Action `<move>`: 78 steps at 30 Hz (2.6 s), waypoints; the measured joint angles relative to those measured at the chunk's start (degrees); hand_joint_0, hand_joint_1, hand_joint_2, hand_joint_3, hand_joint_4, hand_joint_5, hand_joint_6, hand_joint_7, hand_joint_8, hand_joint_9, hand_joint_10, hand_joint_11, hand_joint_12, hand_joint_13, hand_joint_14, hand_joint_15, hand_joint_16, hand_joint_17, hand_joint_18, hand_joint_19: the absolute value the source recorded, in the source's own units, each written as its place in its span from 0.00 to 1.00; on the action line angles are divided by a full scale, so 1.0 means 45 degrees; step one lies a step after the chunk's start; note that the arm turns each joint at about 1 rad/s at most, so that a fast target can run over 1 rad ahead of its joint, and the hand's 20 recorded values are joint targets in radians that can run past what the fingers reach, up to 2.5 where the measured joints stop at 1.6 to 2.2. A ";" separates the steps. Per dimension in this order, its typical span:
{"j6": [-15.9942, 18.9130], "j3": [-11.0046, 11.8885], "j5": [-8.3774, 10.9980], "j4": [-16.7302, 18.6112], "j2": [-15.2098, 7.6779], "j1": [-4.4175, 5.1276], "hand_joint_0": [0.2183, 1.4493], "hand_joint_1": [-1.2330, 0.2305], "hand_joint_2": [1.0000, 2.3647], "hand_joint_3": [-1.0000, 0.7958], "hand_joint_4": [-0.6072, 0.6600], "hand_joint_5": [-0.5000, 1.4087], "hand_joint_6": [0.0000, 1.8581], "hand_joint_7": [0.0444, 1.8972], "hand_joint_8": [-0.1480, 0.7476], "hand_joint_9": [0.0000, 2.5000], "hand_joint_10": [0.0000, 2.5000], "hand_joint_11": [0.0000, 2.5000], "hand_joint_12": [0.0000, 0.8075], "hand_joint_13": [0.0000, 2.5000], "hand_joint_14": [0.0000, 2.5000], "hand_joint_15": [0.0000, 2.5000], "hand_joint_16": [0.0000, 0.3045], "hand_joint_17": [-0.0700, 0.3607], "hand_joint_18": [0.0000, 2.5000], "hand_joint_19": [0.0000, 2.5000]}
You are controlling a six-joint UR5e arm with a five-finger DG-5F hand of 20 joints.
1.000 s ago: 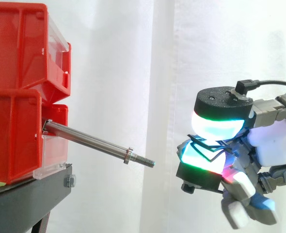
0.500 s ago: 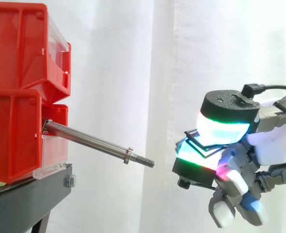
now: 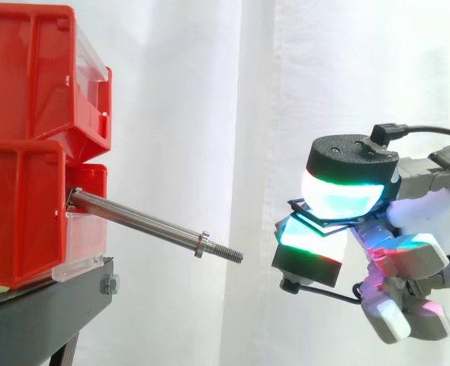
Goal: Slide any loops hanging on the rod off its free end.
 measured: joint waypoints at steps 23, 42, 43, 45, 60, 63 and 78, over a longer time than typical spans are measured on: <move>-0.0154 0.0000 -0.0035 0.0045 -0.0006 0.0005 0.29 0.45 0.01 0.45 0.59 0.26 0.28 0.81 0.50 0.59 0.01 0.20 0.46 0.49 0.00 0.13 0.21 0.50 0.50 0.32; -0.0216 0.0000 -0.0025 0.0065 -0.0011 0.0003 0.29 0.52 0.01 0.39 0.60 0.25 0.27 0.79 0.51 0.56 0.01 0.22 0.44 0.48 0.01 0.15 0.19 0.47 0.47 0.34; -0.0216 0.0001 -0.0025 0.0065 -0.0011 0.0005 0.29 0.52 0.01 0.39 0.60 0.25 0.27 0.79 0.51 0.56 0.01 0.21 0.44 0.48 0.01 0.15 0.19 0.46 0.46 0.35; -0.0216 -0.0001 -0.0024 0.0065 -0.0015 0.0005 0.29 0.52 0.01 0.38 0.60 0.25 0.27 0.79 0.51 0.56 0.01 0.22 0.44 0.47 0.01 0.15 0.19 0.46 0.46 0.35; -0.0216 0.0000 -0.0025 0.0079 -0.0006 0.0007 0.33 0.41 0.01 0.53 0.73 0.25 0.27 0.70 0.58 0.55 0.01 0.20 0.49 0.49 0.00 0.13 0.22 0.51 0.51 0.31; -0.0216 0.0001 -0.0026 0.0081 -0.0004 0.0017 0.34 0.40 0.01 0.53 0.74 0.24 0.27 0.62 0.57 0.55 0.01 0.20 0.49 0.49 0.01 0.13 0.22 0.51 0.50 0.31; -0.0150 -0.0007 0.0378 0.0073 -0.0018 0.0216 0.31 0.44 0.01 0.52 0.66 0.25 0.29 0.80 0.60 0.56 0.01 0.23 0.49 0.49 0.00 0.13 0.21 0.50 0.50 0.31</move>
